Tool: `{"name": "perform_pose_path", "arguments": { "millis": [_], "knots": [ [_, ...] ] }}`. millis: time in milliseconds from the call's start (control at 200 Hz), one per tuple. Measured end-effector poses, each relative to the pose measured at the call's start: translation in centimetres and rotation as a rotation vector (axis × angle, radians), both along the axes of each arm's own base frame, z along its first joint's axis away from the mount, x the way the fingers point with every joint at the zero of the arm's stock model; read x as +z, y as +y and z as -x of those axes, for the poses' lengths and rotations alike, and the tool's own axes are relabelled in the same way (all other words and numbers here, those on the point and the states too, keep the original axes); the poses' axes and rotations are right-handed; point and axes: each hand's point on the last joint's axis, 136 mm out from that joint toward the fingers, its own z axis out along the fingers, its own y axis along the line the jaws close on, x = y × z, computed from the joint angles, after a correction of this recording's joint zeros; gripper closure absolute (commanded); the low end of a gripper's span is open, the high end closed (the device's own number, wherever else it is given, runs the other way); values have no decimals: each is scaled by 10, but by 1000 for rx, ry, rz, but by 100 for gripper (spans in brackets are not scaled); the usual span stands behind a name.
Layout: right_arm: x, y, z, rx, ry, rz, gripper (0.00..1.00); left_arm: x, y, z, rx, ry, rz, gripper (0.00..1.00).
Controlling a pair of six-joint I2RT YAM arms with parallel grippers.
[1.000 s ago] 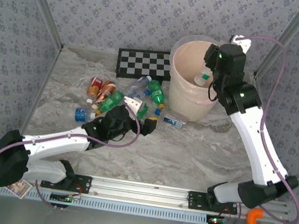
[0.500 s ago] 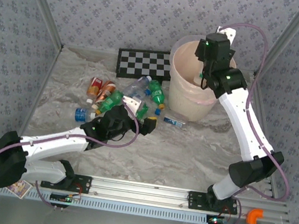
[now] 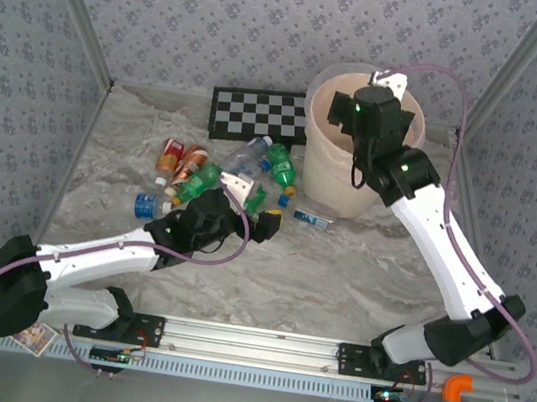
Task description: Put the plastic bottles in the bin
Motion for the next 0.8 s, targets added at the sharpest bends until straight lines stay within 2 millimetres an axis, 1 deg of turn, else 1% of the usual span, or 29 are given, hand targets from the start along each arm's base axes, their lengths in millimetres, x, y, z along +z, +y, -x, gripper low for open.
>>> {"name": "perform_pose_path", "arguments": {
  "millis": [90,195,290,385,495,615,695,800],
  "knots": [
    [-7,8,22,46,-1,-7,1,0,0,0,0,0,0,0],
    [-22,14,47,102,14,-5,1,0,0,0,0,0,0,0],
    [-36,15,64,134,28,-2,1,0,0,0,0,0,-1,0],
    [-55,13,78,159,51,9,1,-1,2,-1,8,-8,-14,0],
    [-77,12,91,187,82,19,1,-4,7,-8,40,-19,-40,0],
    [-104,13,103,228,130,47,1,-16,14,-18,86,-7,-73,0],
    [-119,15,108,256,164,73,1,-21,16,-22,109,-5,-86,0],
    [-142,18,112,283,215,116,1,-28,20,-23,125,-6,-84,0]
  ]
}}
